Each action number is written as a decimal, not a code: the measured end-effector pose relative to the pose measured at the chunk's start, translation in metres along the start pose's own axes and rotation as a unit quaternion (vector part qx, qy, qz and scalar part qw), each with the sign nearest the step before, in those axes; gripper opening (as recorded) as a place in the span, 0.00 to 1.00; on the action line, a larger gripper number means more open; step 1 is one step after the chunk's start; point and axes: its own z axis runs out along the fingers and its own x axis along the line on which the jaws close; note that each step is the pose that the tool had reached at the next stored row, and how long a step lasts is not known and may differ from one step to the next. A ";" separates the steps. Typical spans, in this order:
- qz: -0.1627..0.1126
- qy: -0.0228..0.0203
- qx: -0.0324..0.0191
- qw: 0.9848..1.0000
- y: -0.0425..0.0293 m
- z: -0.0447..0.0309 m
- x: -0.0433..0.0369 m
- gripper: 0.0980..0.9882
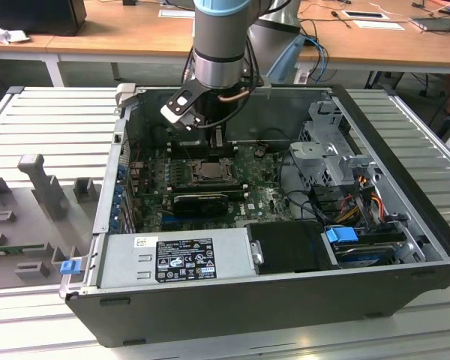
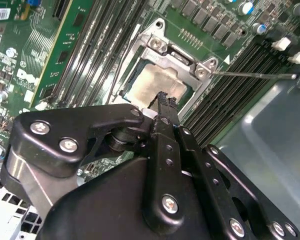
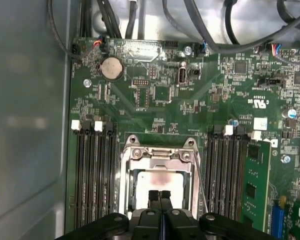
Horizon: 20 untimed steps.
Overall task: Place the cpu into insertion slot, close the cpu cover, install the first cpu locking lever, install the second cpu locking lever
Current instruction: 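Close the cpu cover, then install the first cpu locking lever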
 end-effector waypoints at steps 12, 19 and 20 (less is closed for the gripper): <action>0.000 0.000 0.000 1.000 -0.0044 -0.0054 0.0003 0.01; 0.000 0.000 0.000 1.000 -0.0044 -0.0122 0.0003 0.01; 0.000 0.000 0.000 1.000 -0.0044 -0.0132 0.0003 0.01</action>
